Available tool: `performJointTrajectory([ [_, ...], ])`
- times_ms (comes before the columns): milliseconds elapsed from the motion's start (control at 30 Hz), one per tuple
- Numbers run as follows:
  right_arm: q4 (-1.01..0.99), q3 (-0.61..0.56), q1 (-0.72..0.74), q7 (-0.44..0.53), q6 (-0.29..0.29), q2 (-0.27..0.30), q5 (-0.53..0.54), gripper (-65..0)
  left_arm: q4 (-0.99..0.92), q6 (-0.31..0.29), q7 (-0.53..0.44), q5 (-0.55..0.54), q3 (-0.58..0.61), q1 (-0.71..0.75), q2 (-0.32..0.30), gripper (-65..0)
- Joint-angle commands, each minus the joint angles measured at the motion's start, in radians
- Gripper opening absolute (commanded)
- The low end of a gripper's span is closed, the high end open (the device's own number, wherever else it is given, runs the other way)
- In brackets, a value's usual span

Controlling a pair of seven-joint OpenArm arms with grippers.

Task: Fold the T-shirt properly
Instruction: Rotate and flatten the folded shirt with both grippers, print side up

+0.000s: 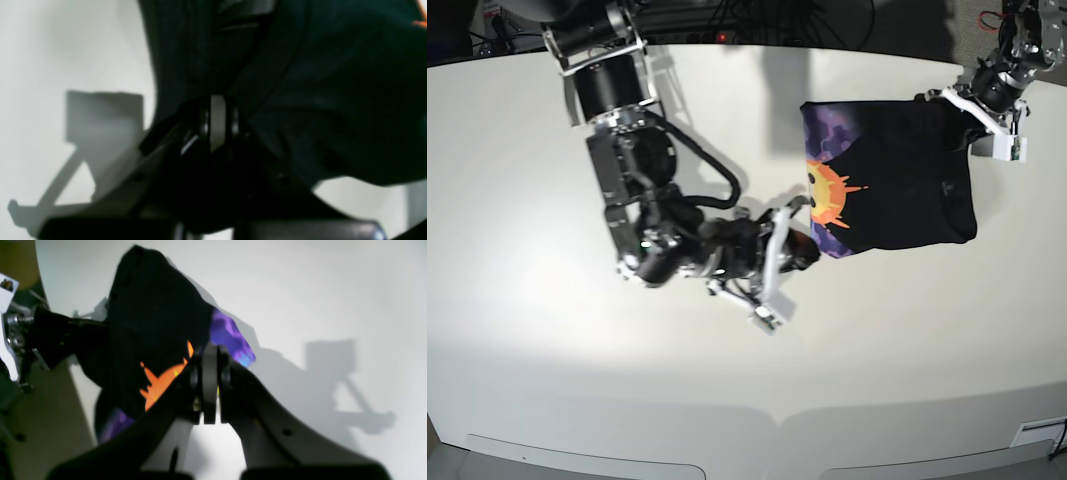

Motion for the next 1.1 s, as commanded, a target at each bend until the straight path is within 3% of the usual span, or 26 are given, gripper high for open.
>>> performJointTrajectory([
  [0,0.014,-0.015,0.026,0.021,0.005,-0.020,-0.018,-65.0,-0.002,0.005,-0.011,0.017,-0.005,-0.029,-0.011,-65.0],
  [167,0.014,-0.053,0.026,0.021,0.005,-0.069,-0.072,-65.0,-0.072,-0.018,-0.023,0.034,-0.003,-0.163,-0.011,-65.0],
  [300,0.014,-0.053,0.025,0.021,0.005,-0.063,-0.144,-65.0,-0.101,-0.069,-0.021,0.035,0.045,-0.256,-0.012,-65.0],
  [467,0.014,-0.035,0.007,0.048,-0.029,-0.026,-0.204,-65.0,-0.135,-0.068,-0.020,0.060,0.224,-0.343,-0.011,-65.0],
  [567,0.004,-0.025,-0.021,0.066,-0.040,-0.005,-0.219,-65.0,-0.136,-0.011,-0.018,0.090,0.299,-0.396,-0.013,-65.0],
  [867,-0.027,-0.022,-0.139,0.064,-0.037,0.026,-0.226,-65.0,-0.114,-0.005,0.047,0.018,0.288,-0.457,-0.026,-65.0],
  [1067,0.010,0.024,-0.142,0.120,-0.039,0.019,-0.218,-65.0,0.016,-0.005,0.249,-0.136,0.174,-0.419,-0.079,-65.0],
])
